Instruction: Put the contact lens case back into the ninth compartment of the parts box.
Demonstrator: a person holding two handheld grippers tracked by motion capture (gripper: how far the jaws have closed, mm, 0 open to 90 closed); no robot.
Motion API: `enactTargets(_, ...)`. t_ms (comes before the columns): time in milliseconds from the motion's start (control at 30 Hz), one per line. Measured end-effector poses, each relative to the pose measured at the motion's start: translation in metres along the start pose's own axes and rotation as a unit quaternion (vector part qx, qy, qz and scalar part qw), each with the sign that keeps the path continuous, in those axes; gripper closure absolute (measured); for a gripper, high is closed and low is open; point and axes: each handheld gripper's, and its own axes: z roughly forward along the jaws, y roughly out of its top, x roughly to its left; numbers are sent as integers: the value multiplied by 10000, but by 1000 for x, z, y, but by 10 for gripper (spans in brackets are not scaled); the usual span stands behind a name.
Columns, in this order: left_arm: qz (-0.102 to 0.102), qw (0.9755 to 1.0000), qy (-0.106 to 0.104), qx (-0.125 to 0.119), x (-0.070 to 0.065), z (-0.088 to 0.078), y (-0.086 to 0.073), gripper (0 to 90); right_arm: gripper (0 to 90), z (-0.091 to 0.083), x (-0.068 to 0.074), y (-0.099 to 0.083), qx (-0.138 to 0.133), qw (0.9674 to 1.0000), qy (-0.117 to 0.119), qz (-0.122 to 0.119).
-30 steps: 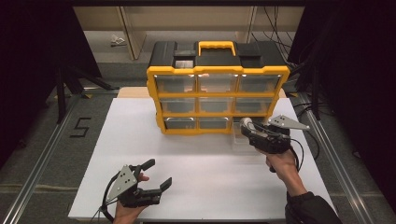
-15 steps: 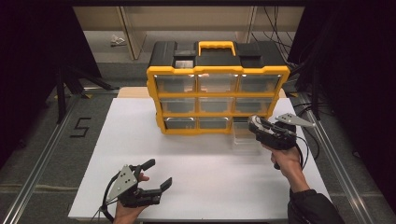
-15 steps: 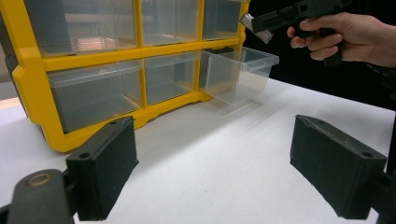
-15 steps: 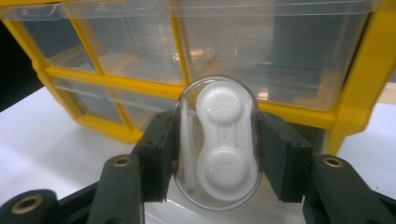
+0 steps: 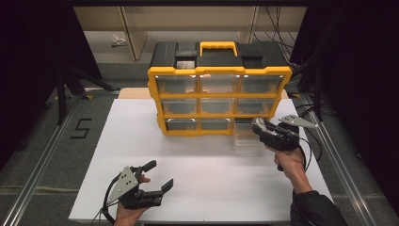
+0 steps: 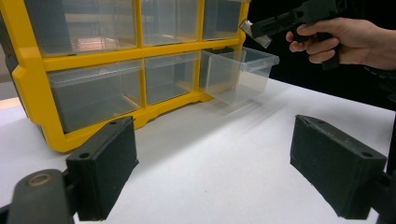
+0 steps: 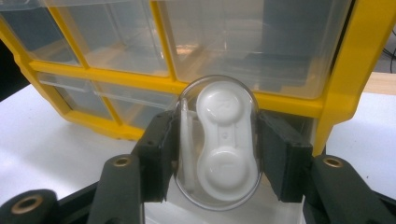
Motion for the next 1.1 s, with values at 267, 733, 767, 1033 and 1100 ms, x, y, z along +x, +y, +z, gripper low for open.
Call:
enactTargets(267,1,10000,-4,11,0,0,0,146,496,1,-1,-1,34,10000,-18,20)
enactTargets(733,3,10000,1,5,0,0,0,146,495,5,-1,-4,131,9999,-29,-6)
enactTargets(767,3,10000,2,6,0,0,0,146,495,6,-1,-5,136,9999,-36,-9)
enactTargets(1033,3,10000,0,7,0,0,0,146,495,6,-3,-5,157,9999,-49,-9)
enactTargets(1100,5,10000,-3,5,0,0,0,146,495,6,-3,-6,157,9999,-56,-4)
